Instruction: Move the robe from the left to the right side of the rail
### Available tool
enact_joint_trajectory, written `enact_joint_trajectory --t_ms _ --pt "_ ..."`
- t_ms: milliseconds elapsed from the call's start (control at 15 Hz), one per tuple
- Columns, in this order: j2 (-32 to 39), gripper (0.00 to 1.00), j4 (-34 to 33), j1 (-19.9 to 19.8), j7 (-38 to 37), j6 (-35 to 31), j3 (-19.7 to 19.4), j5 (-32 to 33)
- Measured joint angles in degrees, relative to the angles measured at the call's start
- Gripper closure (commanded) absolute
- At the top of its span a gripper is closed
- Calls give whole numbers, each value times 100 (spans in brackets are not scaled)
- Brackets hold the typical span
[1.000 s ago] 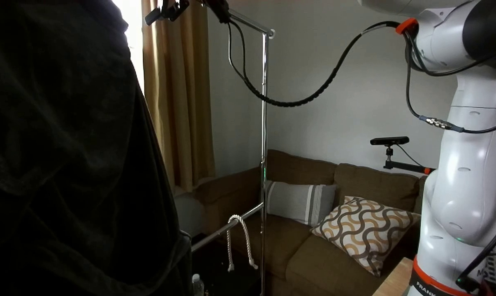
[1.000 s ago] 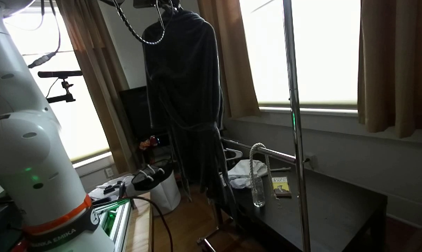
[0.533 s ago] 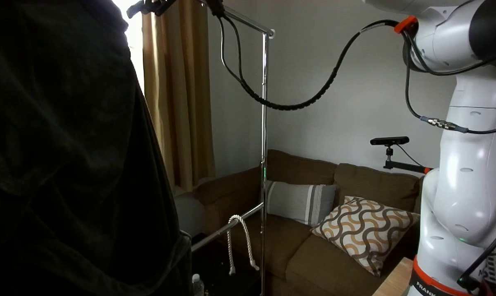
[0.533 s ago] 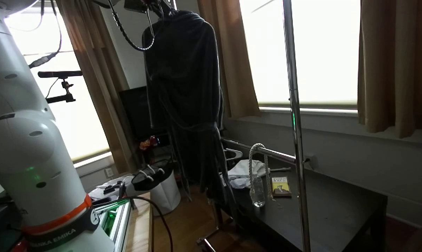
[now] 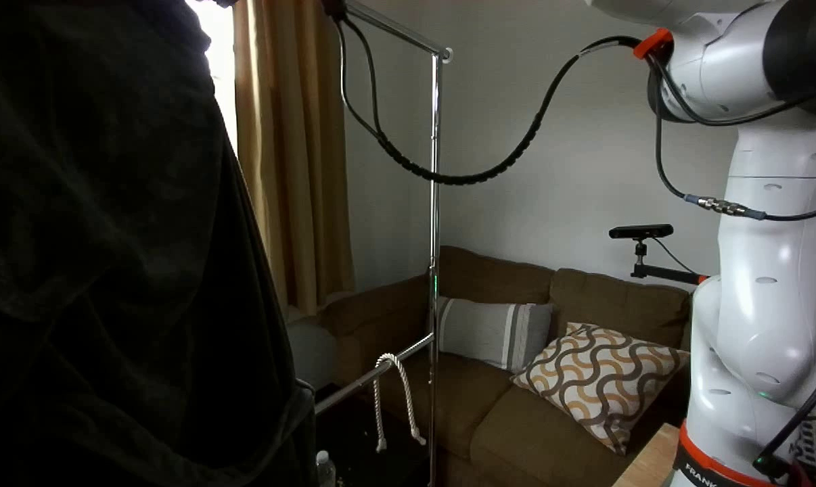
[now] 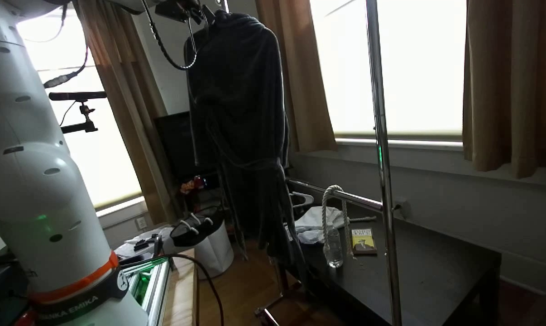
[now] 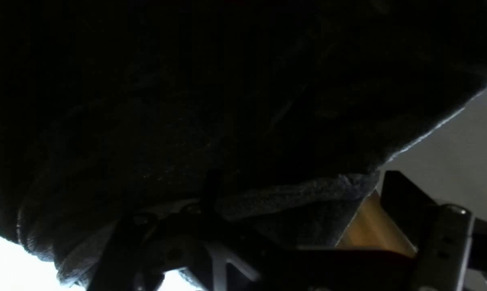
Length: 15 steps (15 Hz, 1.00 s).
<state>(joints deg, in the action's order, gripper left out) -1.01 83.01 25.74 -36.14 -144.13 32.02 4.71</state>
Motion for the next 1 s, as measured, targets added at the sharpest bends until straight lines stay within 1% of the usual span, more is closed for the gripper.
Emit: enact_joint_trajectory --t_ms 267,467,600,667,800,1000 --pt "586 0 -358 169 285 -344 -2 0" --pt "959 0 -690 367 665 -657 -8 -61" --pt "1134 0 -903 507 781 -711 -58 -99" --pt "1197 0 -975 584 740 -678 -134 -93" --pt "1303 0 -1093 779 457 -526 -421 83" --pt "1465 0 -1294 1143 -279 -268 -971 720"
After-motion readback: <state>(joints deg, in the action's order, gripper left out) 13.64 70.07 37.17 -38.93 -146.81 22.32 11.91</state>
